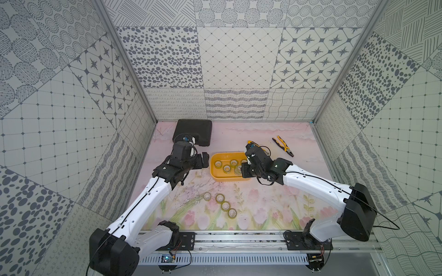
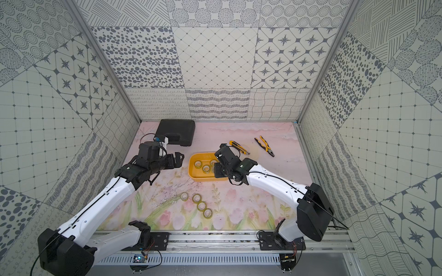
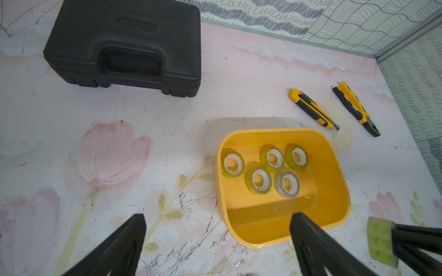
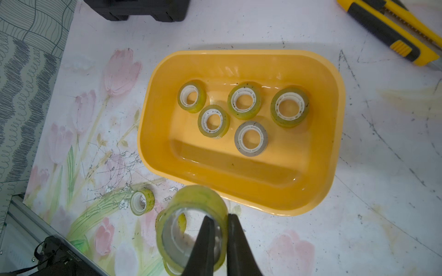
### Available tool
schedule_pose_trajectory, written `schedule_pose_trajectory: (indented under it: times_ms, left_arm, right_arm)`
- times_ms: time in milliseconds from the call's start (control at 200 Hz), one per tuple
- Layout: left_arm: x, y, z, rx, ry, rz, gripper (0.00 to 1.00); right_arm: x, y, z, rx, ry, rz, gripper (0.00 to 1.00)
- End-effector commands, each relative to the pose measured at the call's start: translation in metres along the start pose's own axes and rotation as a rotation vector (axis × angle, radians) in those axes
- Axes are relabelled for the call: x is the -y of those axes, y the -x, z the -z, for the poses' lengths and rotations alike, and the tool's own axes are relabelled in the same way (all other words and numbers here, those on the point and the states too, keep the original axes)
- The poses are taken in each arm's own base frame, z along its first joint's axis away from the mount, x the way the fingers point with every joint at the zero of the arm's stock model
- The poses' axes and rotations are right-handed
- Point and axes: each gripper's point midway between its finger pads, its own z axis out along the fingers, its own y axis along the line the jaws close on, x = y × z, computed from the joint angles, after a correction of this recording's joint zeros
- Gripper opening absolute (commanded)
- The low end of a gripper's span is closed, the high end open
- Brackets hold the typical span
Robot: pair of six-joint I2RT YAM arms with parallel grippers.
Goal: Put the transparent tape into the storage box
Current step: Place the tape in the storage box.
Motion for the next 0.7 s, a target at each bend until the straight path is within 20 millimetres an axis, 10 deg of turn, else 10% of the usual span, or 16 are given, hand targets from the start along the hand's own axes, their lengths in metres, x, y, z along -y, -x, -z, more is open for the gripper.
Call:
schedule_pose_trajectory:
  times_ms: [0,695]
  left_arm:
    - [0.008,0.014,0.001,0.046,-0.027,-0.006,0.99]
    - [0.016,0.005,0.002,-0.004,-0.076,0.009,0.99]
  right_arm:
    - [-0.011,0.019,-0.006,-0.003,0.056,0.032,0.00]
    - [-0.009,0.043,-0.144,-0.080,-0.046,0.055,0.00]
